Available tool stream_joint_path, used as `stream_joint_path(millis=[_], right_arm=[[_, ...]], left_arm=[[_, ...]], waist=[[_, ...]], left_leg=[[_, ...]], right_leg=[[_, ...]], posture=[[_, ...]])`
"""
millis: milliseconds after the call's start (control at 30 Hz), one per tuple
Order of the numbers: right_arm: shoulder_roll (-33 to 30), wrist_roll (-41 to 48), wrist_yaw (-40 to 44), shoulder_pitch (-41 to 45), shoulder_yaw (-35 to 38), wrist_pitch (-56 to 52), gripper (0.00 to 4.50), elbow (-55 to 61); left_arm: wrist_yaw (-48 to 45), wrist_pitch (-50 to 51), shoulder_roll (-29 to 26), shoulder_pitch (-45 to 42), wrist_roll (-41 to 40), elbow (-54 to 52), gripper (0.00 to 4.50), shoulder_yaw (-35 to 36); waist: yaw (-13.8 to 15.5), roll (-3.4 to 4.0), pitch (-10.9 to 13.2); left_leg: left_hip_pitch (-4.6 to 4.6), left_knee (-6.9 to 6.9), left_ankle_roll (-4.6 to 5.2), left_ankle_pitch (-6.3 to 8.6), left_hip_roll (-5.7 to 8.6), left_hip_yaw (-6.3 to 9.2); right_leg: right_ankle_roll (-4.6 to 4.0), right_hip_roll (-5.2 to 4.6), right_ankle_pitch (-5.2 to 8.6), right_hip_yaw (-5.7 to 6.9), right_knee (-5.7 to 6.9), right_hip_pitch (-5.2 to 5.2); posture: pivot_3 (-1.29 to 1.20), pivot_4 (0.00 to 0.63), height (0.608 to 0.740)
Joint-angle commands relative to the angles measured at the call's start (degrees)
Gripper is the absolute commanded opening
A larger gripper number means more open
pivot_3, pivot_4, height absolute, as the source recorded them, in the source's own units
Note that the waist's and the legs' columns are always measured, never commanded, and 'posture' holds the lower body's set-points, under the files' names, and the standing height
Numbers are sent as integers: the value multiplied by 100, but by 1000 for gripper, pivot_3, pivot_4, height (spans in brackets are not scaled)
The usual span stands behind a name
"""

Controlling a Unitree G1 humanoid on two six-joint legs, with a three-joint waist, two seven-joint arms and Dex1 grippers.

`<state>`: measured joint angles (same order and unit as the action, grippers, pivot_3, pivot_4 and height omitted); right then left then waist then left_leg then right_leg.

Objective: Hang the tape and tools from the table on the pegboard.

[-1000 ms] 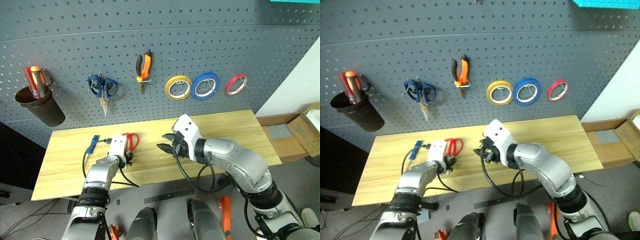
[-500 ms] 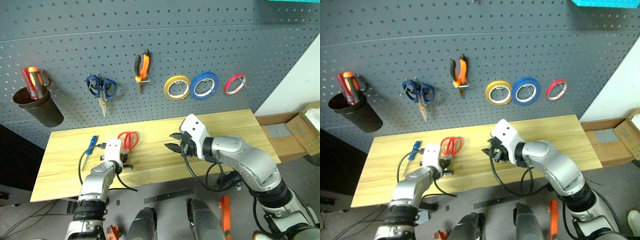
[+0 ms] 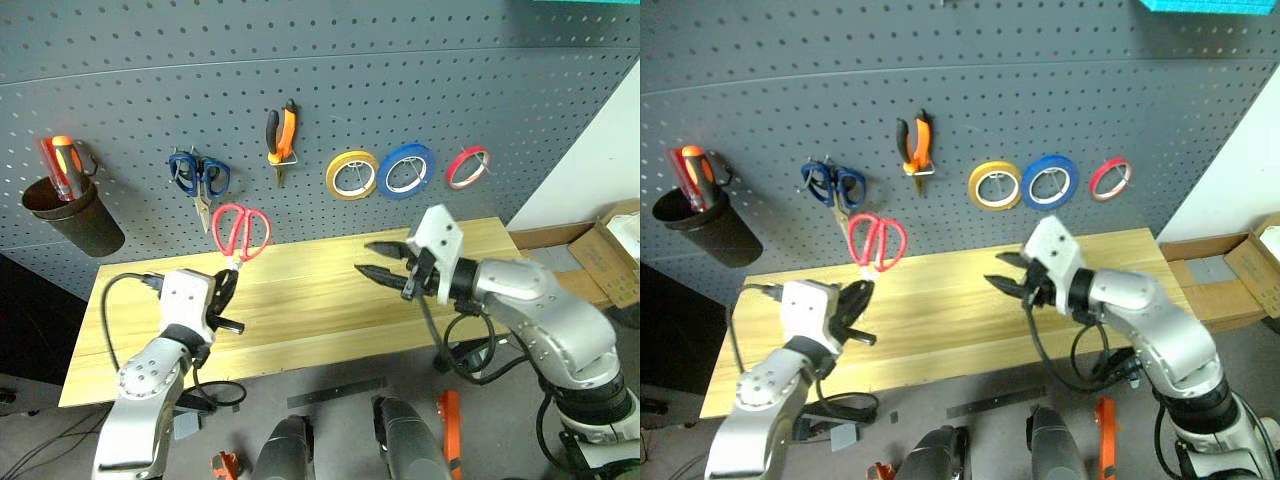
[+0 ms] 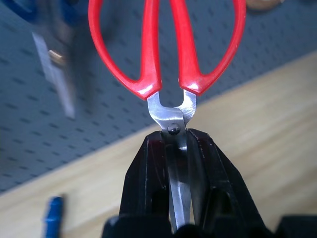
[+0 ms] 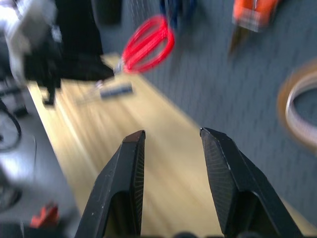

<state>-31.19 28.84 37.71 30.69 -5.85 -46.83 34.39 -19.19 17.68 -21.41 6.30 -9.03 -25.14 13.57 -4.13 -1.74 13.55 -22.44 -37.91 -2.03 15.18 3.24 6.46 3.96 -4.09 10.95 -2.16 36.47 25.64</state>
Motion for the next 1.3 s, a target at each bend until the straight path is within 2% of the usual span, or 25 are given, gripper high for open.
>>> stream_joint_path(millis=[33, 233, 567, 1233, 1300], right_arm=[[-41, 343, 220, 234, 247, 103, 1658, 180], [-124, 126, 298, 356, 178, 346, 1658, -112], [-188, -51, 310, 334, 99, 489, 1658, -277], [12, -117, 247, 539, -43, 571, 1658, -314], [40, -113, 243, 556, -64, 569, 1658, -304]], left_arm=[[59, -333, -52, 2, -99, -461, 223, 315], [111, -390, -79, -273, -88, -696, 223, 404], [190, -463, -181, -504, -16, -420, 223, 556], [41, -292, -562, -1080, 255, 771, 223, 147], [29, -284, -571, -1037, 277, 848, 942, 145]], waist=[[13, 0, -1], [98, -2, -5], [131, -2, -6], [94, -2, -6], [94, -2, -6]], left_leg=[[5, 1, 1, 1, -1, 3], [6, -3, 22, 13, 5, -5], [7, -1, 23, 15, 3, -8], [7, -2, 23, 15, 3, -8], [7, -2, 23, 15, 3, -7]], right_leg=[[3, 1, -2, 4, -9, -9], [9, -1, -25, -4, -53, -31], [8, -1, -25, -5, -54, -30], [7, -2, -26, -6, -52, -28], [7, -2, -26, -6, -52, -29]], posture=[[-80, 183, 740], [-65, 173, 740], [-73, 177, 740], [-98, 193, 740], [-98, 193, 740]])
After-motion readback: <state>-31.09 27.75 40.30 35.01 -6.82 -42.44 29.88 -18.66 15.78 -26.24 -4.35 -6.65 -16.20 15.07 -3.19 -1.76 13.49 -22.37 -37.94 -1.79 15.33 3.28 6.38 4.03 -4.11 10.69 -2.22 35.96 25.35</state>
